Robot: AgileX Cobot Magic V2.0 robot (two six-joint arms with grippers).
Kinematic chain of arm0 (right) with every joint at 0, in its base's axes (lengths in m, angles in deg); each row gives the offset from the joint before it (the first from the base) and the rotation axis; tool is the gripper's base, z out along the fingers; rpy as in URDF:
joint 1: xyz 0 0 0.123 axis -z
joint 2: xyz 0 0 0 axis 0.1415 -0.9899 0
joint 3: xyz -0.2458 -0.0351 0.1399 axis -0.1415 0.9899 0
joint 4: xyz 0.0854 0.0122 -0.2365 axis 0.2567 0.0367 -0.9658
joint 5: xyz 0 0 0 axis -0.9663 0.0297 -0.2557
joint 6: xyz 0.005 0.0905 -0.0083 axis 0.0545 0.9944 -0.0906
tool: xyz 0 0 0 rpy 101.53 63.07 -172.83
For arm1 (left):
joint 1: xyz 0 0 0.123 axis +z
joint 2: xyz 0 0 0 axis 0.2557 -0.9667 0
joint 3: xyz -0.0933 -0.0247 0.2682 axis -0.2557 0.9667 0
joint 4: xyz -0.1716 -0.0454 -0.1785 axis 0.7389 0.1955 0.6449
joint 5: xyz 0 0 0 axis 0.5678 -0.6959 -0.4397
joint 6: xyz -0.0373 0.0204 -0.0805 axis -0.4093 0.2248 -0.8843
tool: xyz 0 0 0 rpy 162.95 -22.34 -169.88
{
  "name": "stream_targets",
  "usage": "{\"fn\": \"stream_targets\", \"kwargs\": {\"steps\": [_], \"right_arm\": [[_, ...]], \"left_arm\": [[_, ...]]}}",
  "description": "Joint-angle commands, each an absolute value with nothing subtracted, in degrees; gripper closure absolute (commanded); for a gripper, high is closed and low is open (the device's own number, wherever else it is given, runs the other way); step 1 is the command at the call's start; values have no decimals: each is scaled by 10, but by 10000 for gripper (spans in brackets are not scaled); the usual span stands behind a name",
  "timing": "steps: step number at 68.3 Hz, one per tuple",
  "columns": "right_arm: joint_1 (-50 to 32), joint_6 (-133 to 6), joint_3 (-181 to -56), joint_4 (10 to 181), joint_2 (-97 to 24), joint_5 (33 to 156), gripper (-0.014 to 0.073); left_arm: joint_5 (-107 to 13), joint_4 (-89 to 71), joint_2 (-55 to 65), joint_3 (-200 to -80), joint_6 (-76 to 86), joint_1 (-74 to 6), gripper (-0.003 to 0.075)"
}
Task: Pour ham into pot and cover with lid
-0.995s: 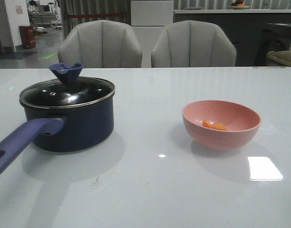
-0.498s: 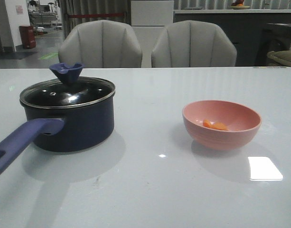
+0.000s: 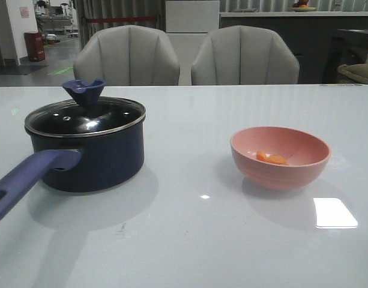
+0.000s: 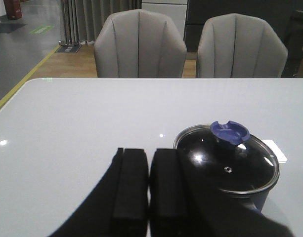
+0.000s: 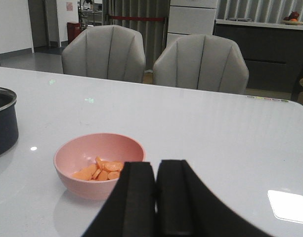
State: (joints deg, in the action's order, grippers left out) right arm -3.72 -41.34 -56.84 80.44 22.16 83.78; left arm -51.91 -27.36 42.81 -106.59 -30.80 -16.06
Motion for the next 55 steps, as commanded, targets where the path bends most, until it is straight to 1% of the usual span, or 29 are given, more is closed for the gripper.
{"fn": "stream_targets", "kwargs": {"steps": [1, 6, 10, 11, 12, 13, 14, 15, 16, 17, 18, 19, 20, 21, 22, 23, 24, 25, 27, 48, 55], "right_arm": [[-38, -413, -571, 799, 233, 790, 441], [-38, -413, -571, 799, 233, 790, 441], [-38, -413, -571, 799, 233, 790, 441], [-38, -413, -571, 799, 233, 790, 441], [-38, -413, -571, 799, 233, 790, 441], [-38, -413, -571, 799, 233, 790, 441], [-38, -413, -571, 799, 233, 790, 441], [-38, -413, -571, 799, 233, 790, 441], [-38, -413, -571, 799, 233, 790, 441], [-38, -413, -571, 799, 233, 790, 441], [-38, -413, -571, 799, 233, 790, 441], [-38, -413, -571, 799, 233, 790, 441], [-38, -413, -571, 799, 233, 790, 441], [-38, -413, -571, 799, 233, 790, 441], [-38, -413, -571, 799, 233, 790, 441], [-38, -413, -571, 799, 233, 790, 441], [-38, -413, -571, 799, 233, 790, 441], [-38, -413, -571, 799, 233, 790, 441], [-38, -413, -571, 799, 233, 790, 441], [-38, -413, -571, 799, 233, 790, 441], [-38, -413, -571, 799, 233, 790, 441]], "left_arm": [[-479, -268, 410, -1085, -309, -161, 578], [-483, -268, 404, -1085, -309, -161, 554], [-488, -268, 400, -1085, -309, -161, 512], [-490, -268, 398, -1085, -309, -161, 482], [-490, -268, 398, -1085, -309, -161, 482], [-493, -268, 396, -1085, -309, -161, 447], [-493, -268, 396, -1085, -309, -161, 447], [-495, -269, 395, -1085, -309, -161, 407], [-495, -269, 395, -1085, -309, -161, 395], [-495, -270, 394, -1085, -309, -161, 350], [-495, -270, 394, -1085, -309, -161, 350], [-495, -273, 394, -1085, -309, -161, 302], [-495, -273, 394, -1085, -309, -161, 290], [-495, -276, 394, -1085, -309, -161, 257], [-495, -276, 394, -1085, -309, -161, 257], [-495, -279, 394, -1085, -309, -161, 209], [-495, -279, 394, -1085, -309, -161, 209], [-495, -279, 394, -1085, -309, -161, 187], [-495, -279, 394, -1085, -309, -161, 170], [-492, -258, 393, -1087, -309, -161, 169], [-535, -259, 371, -1126, -309, -161, 169]]}}
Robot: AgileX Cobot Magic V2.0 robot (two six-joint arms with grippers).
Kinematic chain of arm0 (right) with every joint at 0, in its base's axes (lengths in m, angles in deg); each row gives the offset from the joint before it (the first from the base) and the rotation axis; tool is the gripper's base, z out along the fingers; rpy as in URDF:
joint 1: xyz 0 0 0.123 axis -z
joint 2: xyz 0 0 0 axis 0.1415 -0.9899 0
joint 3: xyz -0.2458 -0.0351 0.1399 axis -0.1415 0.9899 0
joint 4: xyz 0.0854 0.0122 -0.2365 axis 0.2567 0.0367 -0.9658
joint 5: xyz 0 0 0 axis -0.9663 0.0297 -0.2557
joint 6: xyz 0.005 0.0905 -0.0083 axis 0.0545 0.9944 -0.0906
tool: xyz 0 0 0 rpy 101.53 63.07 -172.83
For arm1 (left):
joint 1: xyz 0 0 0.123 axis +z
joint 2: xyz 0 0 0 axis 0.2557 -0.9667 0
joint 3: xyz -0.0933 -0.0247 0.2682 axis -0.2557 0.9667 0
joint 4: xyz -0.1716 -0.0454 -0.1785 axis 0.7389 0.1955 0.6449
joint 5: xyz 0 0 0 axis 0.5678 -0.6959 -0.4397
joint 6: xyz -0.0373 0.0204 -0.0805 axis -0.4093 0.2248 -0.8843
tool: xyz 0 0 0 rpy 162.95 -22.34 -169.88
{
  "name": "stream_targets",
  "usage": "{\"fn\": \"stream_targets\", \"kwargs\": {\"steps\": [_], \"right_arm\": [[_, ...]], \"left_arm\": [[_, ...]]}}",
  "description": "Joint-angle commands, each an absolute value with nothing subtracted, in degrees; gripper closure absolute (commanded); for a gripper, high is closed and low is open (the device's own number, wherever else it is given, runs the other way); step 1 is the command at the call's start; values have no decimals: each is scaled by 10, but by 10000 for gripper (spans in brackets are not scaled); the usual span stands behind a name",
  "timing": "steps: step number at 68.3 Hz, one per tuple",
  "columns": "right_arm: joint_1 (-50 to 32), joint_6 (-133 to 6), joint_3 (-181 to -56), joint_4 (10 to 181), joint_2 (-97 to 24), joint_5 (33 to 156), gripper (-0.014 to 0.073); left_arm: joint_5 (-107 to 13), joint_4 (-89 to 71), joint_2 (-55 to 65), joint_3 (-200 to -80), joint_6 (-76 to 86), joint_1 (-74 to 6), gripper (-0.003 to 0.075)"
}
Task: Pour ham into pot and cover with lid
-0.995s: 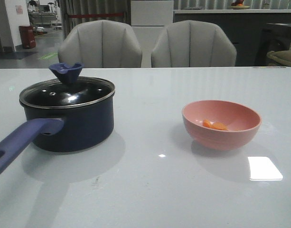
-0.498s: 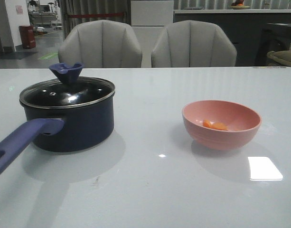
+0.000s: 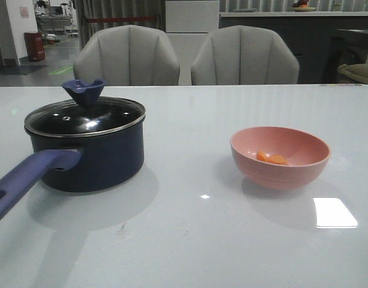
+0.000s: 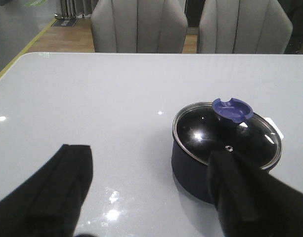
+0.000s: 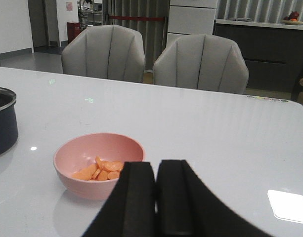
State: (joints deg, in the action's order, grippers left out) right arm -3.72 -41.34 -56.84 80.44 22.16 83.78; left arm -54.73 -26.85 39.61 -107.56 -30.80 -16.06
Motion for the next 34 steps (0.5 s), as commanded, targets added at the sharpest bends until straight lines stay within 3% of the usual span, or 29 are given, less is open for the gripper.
{"fn": "stream_targets", "kwargs": {"steps": [1, 34], "right_arm": [[-38, -413, -571, 799, 233, 790, 441], [-38, -413, -571, 799, 233, 790, 441]], "left_arm": [[-542, -259, 366, -1133, -309, -161, 169], [-735, -259, 98, -1368, -309, -161, 164]]}}
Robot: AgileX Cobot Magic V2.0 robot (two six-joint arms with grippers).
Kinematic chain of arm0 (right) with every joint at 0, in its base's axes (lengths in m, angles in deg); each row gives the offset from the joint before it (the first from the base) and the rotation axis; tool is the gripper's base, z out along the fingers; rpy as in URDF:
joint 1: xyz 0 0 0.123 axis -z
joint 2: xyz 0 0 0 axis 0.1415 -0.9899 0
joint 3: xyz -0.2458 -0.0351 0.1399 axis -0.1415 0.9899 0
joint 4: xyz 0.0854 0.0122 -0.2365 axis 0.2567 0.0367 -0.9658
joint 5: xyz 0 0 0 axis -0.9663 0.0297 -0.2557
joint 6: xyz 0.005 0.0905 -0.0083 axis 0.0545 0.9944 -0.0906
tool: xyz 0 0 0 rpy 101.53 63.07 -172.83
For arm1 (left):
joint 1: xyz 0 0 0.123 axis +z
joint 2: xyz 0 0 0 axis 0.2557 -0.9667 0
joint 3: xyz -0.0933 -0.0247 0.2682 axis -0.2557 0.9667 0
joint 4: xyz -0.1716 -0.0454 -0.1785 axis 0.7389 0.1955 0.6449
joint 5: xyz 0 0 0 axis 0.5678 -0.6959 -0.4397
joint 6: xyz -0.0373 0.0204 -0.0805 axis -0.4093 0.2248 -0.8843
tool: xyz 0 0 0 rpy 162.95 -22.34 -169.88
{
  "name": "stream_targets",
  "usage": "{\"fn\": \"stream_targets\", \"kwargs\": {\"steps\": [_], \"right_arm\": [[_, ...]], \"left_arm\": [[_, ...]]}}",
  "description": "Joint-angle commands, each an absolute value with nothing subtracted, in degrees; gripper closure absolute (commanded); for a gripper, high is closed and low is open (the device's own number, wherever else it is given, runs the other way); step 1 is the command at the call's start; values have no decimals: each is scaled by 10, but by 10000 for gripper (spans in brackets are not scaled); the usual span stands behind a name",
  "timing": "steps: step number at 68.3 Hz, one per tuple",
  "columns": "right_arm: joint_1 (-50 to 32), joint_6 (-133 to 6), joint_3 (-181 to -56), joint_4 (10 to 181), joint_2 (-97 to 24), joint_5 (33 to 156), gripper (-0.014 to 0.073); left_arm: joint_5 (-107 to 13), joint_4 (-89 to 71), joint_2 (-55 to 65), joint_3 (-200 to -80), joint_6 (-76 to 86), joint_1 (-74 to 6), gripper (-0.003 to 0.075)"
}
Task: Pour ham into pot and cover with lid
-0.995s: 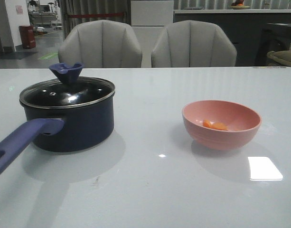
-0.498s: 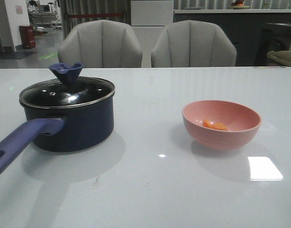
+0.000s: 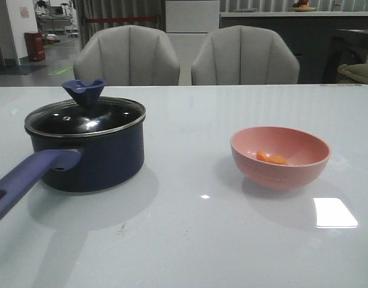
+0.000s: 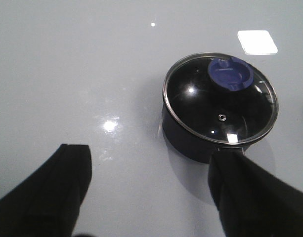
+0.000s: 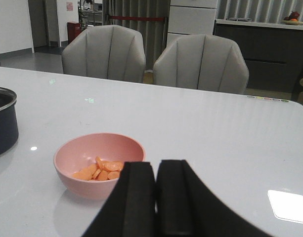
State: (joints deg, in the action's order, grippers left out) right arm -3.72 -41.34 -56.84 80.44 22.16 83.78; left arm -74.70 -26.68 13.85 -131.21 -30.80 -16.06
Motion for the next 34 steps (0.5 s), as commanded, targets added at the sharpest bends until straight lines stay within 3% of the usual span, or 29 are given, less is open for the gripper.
{"fn": "stream_targets", "kwargs": {"steps": [1, 17, 34], "right_arm": [[-38, -413, -571, 799, 233, 790, 441], [-38, -413, -571, 799, 234, 790, 441], [-38, -413, -571, 799, 234, 790, 441]], "left_arm": [[-736, -259, 87, -1374, -309, -161, 164], [-756, -250, -35, -1465, -309, -200, 65], [-797, -254, -172, -1577, -320, -276, 61]]}}
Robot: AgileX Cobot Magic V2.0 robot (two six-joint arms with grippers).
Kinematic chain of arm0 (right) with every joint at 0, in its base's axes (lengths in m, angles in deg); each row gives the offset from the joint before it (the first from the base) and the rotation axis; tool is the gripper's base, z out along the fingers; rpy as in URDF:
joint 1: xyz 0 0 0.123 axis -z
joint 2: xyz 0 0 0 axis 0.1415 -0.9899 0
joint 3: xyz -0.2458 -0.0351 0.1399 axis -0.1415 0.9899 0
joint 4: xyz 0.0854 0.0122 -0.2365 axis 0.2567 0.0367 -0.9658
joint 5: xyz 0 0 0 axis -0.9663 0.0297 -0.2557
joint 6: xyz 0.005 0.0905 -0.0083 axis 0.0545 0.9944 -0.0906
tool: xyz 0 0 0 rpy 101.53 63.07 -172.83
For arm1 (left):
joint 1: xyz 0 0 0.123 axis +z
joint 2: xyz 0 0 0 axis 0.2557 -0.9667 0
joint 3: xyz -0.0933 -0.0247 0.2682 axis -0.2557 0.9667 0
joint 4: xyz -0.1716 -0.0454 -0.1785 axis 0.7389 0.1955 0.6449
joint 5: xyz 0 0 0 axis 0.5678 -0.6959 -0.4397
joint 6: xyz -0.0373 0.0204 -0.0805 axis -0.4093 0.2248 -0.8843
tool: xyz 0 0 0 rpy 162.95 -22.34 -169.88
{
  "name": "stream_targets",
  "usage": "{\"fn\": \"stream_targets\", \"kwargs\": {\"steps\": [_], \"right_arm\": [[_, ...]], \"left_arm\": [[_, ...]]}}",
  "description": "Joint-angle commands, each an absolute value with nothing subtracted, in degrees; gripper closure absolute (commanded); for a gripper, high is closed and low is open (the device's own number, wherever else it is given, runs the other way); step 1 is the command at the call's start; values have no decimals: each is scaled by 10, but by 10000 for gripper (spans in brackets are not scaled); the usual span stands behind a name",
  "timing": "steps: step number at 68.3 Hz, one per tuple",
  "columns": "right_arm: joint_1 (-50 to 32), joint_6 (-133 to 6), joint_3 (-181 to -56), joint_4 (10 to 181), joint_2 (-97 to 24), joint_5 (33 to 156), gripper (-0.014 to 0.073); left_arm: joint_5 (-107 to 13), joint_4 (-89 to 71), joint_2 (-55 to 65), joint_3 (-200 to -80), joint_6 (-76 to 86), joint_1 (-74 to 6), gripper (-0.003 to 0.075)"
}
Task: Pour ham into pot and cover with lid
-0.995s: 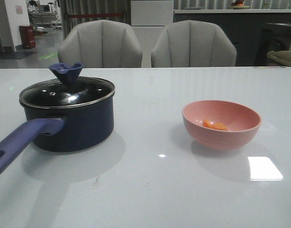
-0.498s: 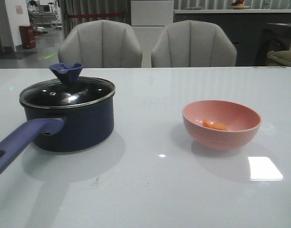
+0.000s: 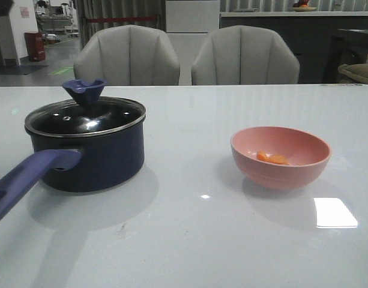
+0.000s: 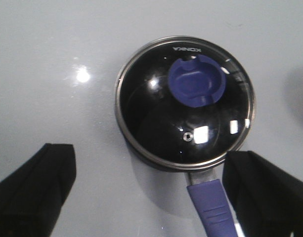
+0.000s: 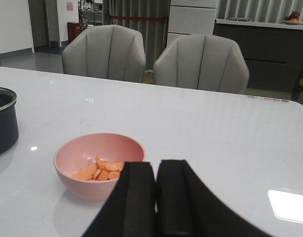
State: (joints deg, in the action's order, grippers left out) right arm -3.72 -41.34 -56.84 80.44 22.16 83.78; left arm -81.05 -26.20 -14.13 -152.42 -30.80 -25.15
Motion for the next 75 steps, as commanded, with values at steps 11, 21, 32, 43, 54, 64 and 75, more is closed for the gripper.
{"fn": "stream_targets", "kwargs": {"steps": [11, 21, 32, 43, 54, 64, 75], "right_arm": [[-38, -413, -571, 799, 234, 790, 441], [-38, -413, -571, 799, 234, 790, 441], [-38, -413, -571, 799, 234, 790, 441], [-38, -413, -571, 799, 234, 790, 441], [-38, -413, -571, 799, 234, 790, 441], [-38, -413, -571, 799, 234, 790, 441], [-38, -413, -571, 799, 234, 790, 441]], "left_arm": [[-823, -307, -248, -1648, -402, -311, 61], [-856, -346, -305, -1707, -444, -338, 61], [-898, -399, -354, -1769, -495, -363, 62], [-934, -396, -395, -1812, -529, -367, 62], [-955, -395, -423, -1828, -556, -367, 62], [-955, -392, -435, -1831, -571, -366, 62], [-957, -390, -449, -1833, -574, -365, 62]]}}
